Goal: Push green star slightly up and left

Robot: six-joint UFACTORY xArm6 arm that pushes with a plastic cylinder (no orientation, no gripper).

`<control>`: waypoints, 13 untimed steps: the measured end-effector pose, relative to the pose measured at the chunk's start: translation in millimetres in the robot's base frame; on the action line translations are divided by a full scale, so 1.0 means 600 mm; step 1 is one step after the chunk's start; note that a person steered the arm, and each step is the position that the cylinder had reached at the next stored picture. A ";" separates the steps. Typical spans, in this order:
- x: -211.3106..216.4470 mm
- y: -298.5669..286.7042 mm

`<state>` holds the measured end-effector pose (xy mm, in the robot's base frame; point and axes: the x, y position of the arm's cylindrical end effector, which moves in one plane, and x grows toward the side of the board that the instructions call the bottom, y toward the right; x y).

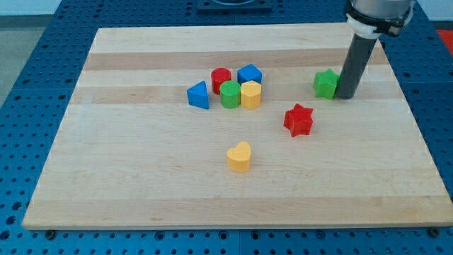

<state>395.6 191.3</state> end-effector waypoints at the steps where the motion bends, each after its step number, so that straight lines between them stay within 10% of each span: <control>1: -0.010 -0.005; 13: -0.069 -0.041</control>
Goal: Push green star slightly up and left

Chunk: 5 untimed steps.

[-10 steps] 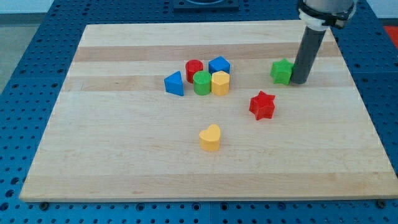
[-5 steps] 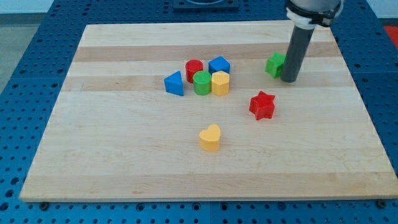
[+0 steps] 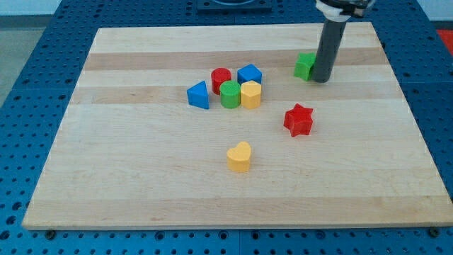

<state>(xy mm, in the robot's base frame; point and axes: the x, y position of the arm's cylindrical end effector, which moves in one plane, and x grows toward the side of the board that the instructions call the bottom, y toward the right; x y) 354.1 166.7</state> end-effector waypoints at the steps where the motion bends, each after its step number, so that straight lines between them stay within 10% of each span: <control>1: -0.011 0.025; 5: -0.035 -0.045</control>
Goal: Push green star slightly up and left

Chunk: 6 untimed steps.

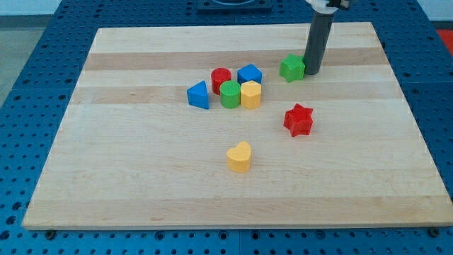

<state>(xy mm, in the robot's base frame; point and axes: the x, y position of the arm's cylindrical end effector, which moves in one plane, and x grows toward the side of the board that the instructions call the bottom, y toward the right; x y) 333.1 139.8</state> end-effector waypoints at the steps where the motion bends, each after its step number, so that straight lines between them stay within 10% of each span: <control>1: 0.019 0.000; 6: 0.006 -0.059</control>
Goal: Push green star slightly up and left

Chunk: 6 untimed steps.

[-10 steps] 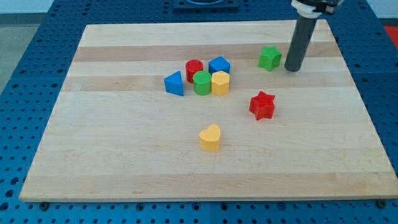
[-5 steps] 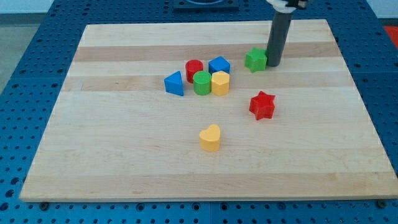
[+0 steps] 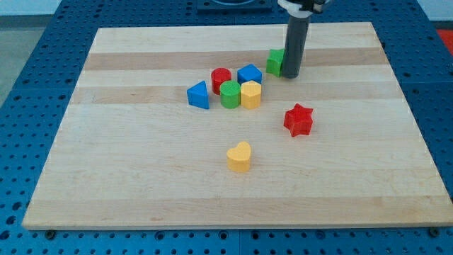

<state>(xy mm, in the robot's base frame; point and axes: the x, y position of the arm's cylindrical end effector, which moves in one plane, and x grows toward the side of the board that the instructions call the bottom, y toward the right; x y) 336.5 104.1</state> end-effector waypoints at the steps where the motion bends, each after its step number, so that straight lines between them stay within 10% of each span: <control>1: -0.016 -0.009; 6: -0.081 0.007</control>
